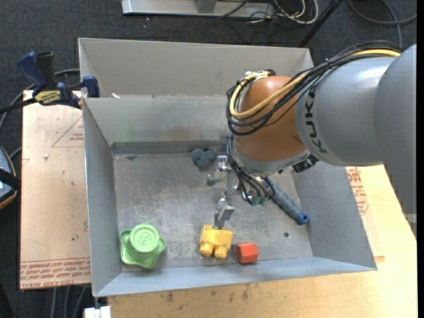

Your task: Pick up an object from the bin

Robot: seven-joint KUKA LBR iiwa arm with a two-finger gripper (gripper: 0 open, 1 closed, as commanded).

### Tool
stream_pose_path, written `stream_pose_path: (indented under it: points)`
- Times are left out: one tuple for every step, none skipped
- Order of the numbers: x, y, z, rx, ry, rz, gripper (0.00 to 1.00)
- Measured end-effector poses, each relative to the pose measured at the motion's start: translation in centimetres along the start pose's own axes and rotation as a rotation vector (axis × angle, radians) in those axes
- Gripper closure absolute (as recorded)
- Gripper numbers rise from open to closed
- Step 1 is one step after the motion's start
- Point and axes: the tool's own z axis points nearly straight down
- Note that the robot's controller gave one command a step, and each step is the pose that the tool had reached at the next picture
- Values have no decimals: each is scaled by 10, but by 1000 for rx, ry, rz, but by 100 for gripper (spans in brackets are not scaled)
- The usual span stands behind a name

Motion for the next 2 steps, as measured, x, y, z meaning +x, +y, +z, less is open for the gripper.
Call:
stream_pose_path:
  points:
    - [69, -1, 26, 1, -2, -161, 0]
    - [68, -11, 49, -2, -14, -38, 0]
